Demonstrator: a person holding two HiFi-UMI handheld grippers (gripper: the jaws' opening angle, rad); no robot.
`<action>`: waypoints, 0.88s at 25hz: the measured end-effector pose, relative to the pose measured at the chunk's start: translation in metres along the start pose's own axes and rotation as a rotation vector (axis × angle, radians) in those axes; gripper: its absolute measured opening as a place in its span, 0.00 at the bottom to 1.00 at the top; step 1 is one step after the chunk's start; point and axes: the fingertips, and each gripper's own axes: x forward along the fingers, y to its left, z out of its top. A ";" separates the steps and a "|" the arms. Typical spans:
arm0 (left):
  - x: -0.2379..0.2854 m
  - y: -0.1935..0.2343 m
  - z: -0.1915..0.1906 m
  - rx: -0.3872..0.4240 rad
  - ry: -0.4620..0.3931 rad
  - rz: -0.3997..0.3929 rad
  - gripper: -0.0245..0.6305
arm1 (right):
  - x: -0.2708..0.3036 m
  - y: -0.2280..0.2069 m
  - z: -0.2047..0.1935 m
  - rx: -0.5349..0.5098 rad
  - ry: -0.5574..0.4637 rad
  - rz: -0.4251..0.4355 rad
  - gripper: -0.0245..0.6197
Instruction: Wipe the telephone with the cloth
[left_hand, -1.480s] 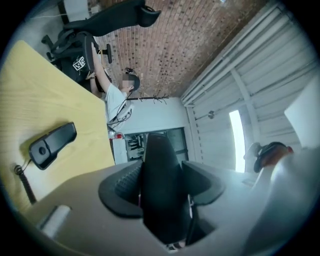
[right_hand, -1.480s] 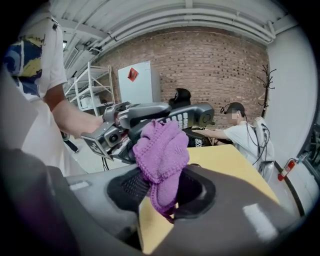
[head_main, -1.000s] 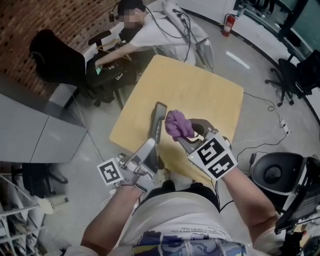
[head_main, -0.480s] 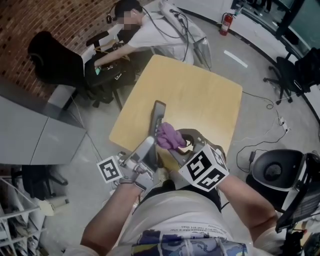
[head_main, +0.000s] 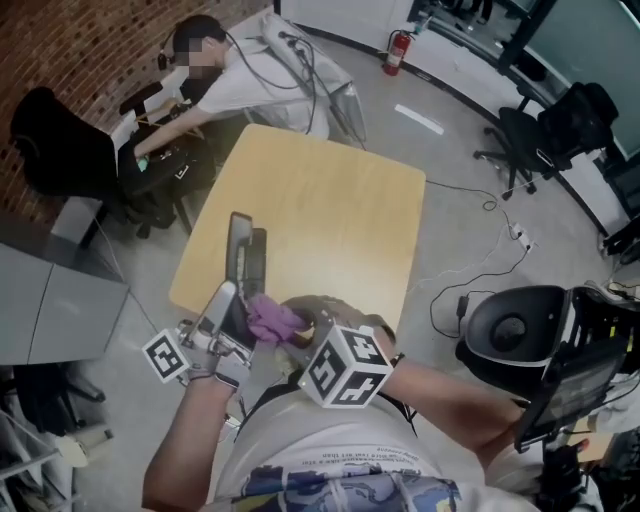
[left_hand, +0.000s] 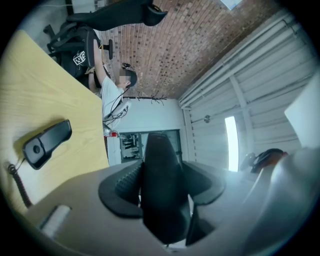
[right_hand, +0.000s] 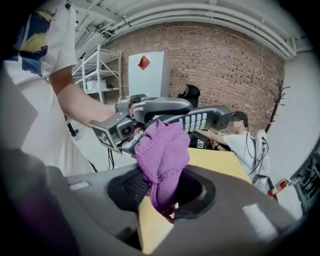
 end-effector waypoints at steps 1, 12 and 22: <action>-0.001 0.001 0.000 0.000 -0.003 -0.002 0.43 | 0.000 0.000 -0.001 -0.006 0.002 0.002 0.23; 0.028 -0.006 -0.037 -0.026 0.000 -0.076 0.43 | -0.032 -0.081 -0.024 0.069 -0.005 -0.146 0.23; 0.031 -0.004 -0.046 -0.033 -0.053 -0.068 0.43 | -0.026 -0.068 -0.034 -0.044 0.034 -0.100 0.23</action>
